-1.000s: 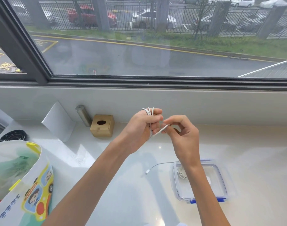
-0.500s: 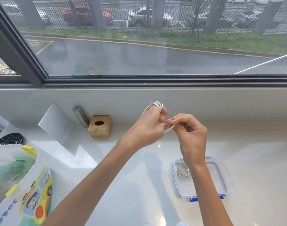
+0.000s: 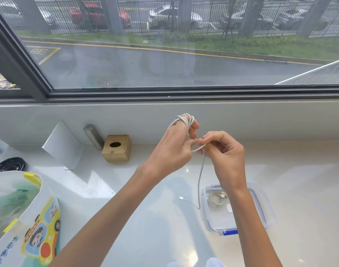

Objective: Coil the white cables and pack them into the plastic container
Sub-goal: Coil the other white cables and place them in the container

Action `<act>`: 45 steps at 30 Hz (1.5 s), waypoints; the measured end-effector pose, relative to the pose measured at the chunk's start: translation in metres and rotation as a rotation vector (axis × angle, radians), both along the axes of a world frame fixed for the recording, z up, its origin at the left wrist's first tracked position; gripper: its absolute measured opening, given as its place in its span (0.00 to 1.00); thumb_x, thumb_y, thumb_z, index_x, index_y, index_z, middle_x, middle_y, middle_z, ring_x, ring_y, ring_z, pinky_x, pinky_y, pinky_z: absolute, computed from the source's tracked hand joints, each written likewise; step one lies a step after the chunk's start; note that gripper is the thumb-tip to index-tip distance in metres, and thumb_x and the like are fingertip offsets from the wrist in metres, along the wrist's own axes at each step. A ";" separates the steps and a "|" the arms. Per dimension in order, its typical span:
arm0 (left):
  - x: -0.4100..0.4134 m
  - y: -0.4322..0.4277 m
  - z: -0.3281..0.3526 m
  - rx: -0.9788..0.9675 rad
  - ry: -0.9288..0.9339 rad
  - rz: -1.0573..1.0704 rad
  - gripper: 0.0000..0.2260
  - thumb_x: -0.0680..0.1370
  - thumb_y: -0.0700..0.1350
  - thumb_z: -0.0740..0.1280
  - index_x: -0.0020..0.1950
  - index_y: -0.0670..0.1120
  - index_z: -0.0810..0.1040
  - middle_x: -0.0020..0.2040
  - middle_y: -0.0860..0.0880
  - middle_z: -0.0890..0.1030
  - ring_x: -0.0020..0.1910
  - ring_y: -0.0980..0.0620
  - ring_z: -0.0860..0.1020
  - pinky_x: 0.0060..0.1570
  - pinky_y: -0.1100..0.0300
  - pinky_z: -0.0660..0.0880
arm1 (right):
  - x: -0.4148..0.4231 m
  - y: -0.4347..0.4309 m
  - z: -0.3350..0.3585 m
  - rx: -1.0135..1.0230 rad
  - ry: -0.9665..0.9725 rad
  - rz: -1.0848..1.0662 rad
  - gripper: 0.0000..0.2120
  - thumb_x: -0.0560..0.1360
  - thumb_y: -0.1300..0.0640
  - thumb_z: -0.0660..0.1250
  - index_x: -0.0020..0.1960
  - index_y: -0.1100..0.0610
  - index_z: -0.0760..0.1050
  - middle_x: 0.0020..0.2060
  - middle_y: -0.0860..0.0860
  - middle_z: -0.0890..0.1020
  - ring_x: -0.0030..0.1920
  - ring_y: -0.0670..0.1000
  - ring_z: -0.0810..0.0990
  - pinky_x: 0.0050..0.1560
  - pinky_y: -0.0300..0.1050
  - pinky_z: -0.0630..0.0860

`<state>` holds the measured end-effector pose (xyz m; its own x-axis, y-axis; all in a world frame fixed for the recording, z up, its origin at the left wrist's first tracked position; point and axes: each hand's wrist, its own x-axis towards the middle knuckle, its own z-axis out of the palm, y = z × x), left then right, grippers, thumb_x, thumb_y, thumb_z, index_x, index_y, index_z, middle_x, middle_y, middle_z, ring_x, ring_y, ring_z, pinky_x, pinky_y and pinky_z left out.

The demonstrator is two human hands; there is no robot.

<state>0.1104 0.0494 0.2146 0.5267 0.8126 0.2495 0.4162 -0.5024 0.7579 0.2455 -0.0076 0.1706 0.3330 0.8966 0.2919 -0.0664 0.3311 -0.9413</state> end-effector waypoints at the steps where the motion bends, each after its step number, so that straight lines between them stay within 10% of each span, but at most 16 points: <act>1: 0.000 0.000 0.000 0.007 0.001 -0.016 0.12 0.75 0.29 0.62 0.53 0.43 0.70 0.45 0.47 0.73 0.37 0.64 0.72 0.39 0.75 0.69 | 0.000 0.000 -0.001 0.000 -0.002 0.007 0.15 0.74 0.71 0.69 0.40 0.52 0.82 0.39 0.49 0.82 0.42 0.53 0.82 0.44 0.42 0.80; 8: 0.001 0.004 -0.006 -0.023 -0.099 -0.015 0.08 0.76 0.31 0.65 0.52 0.41 0.69 0.42 0.48 0.70 0.38 0.55 0.68 0.40 0.65 0.68 | 0.005 0.001 -0.009 0.054 0.009 0.059 0.13 0.74 0.70 0.69 0.41 0.53 0.80 0.41 0.48 0.82 0.46 0.52 0.83 0.47 0.41 0.79; 12: -0.001 0.005 0.000 -0.414 -0.529 0.045 0.10 0.79 0.28 0.60 0.50 0.43 0.68 0.40 0.50 0.69 0.32 0.55 0.67 0.35 0.66 0.67 | 0.009 0.002 -0.023 0.071 -0.080 0.062 0.14 0.74 0.73 0.69 0.40 0.54 0.79 0.43 0.49 0.82 0.50 0.55 0.82 0.56 0.48 0.79; 16: -0.009 0.015 0.009 -0.801 -1.022 0.008 0.10 0.81 0.30 0.55 0.47 0.44 0.67 0.37 0.50 0.68 0.23 0.57 0.65 0.29 0.65 0.64 | 0.013 0.000 -0.035 0.031 -0.607 0.044 0.16 0.74 0.76 0.64 0.48 0.56 0.77 0.49 0.46 0.83 0.55 0.51 0.82 0.56 0.51 0.78; 20: -0.010 0.009 0.004 -0.805 -0.923 -0.046 0.08 0.82 0.33 0.56 0.48 0.44 0.67 0.36 0.51 0.69 0.23 0.57 0.65 0.30 0.65 0.65 | 0.002 0.002 -0.024 -0.145 -0.561 0.154 0.16 0.78 0.58 0.62 0.62 0.42 0.69 0.47 0.40 0.86 0.47 0.48 0.83 0.44 0.40 0.75; 27: -0.023 0.009 0.006 -0.723 -0.753 -0.072 0.08 0.82 0.33 0.57 0.47 0.44 0.68 0.36 0.49 0.63 0.26 0.58 0.63 0.29 0.65 0.65 | -0.008 0.024 -0.001 -0.104 -0.641 -0.070 0.08 0.80 0.54 0.68 0.43 0.54 0.77 0.33 0.45 0.80 0.35 0.46 0.77 0.38 0.39 0.72; 34: -0.030 0.001 -0.022 -0.442 -0.371 0.066 0.05 0.84 0.41 0.59 0.57 0.42 0.71 0.49 0.48 0.78 0.36 0.62 0.74 0.41 0.69 0.68 | -0.006 0.027 0.018 -0.225 0.291 0.270 0.11 0.83 0.60 0.60 0.44 0.59 0.78 0.33 0.50 0.80 0.34 0.47 0.79 0.37 0.37 0.78; 37: -0.029 -0.004 -0.042 -0.325 -0.211 0.100 0.05 0.80 0.42 0.66 0.54 0.43 0.72 0.52 0.42 0.77 0.48 0.50 0.77 0.51 0.54 0.75 | 0.003 0.030 0.025 -0.258 0.583 0.370 0.12 0.83 0.59 0.59 0.45 0.58 0.78 0.35 0.51 0.82 0.36 0.46 0.81 0.36 0.36 0.80; 41: -0.030 -0.012 -0.068 -0.300 -0.030 0.042 0.14 0.77 0.37 0.67 0.44 0.53 0.64 0.44 0.59 0.69 0.45 0.58 0.72 0.54 0.65 0.74 | 0.009 0.036 0.037 -0.407 0.859 0.385 0.12 0.83 0.60 0.57 0.44 0.59 0.75 0.35 0.52 0.83 0.34 0.47 0.84 0.35 0.36 0.81; 45: -0.039 -0.020 -0.097 -0.043 0.218 0.090 0.20 0.78 0.35 0.63 0.40 0.56 0.57 0.42 0.56 0.69 0.44 0.53 0.71 0.46 0.66 0.66 | 0.040 0.040 0.046 -0.535 1.380 0.494 0.21 0.76 0.67 0.56 0.51 0.40 0.73 0.32 0.54 0.80 0.32 0.48 0.78 0.36 0.35 0.76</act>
<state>0.0713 0.0297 0.1175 0.4891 0.8663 0.1017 0.6140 -0.4247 0.6653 0.2852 0.0324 0.2162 -0.2841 0.8897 -0.3574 -0.9438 -0.3253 -0.0594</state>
